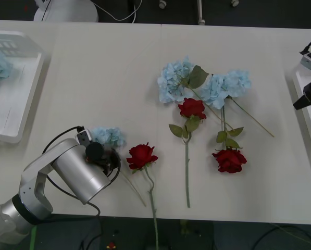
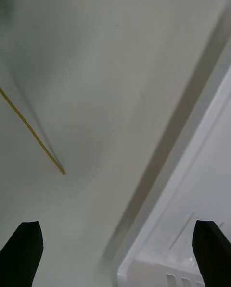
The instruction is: Put the red flowers into the right box and the blue flowers into the left box
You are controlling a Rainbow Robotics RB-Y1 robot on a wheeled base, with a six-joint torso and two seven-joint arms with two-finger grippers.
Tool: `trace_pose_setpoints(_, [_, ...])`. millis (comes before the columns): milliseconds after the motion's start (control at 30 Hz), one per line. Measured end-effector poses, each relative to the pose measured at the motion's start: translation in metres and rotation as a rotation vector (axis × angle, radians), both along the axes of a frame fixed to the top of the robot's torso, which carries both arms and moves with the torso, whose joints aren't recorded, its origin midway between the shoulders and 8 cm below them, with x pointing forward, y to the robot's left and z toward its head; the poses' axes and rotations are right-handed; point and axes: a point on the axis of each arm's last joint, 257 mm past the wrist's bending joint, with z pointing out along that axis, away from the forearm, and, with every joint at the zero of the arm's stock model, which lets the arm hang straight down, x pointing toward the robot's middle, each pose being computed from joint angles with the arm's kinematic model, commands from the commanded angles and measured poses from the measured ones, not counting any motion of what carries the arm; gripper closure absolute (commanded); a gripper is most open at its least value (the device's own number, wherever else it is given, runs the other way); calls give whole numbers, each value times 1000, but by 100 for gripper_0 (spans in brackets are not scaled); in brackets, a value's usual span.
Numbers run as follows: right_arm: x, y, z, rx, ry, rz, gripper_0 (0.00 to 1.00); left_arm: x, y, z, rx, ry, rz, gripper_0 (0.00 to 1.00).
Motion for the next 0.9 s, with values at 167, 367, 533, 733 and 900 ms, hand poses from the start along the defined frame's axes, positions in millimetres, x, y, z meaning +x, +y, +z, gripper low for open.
trace_pose_setpoints(167, [15,51,-3,90,-6,-18,9,4,-1,1,6,-6,-16,100])
trace_pose_setpoints(367, [33,98,-18,106,-34,32,9,6,-3,2,0,-14,-21,100])
trace_pose_setpoints(533, [47,118,-46,156,-43,6,8,11,-7,10,-23,-31,-22,100])
trace_pose_setpoints(733, [57,129,-75,170,-59,-17,8,24,-11,59,-164,-57,22,100])
trace_pose_setpoints(900, [57,134,-93,146,-54,-5,8,38,9,121,-248,-89,2,100])
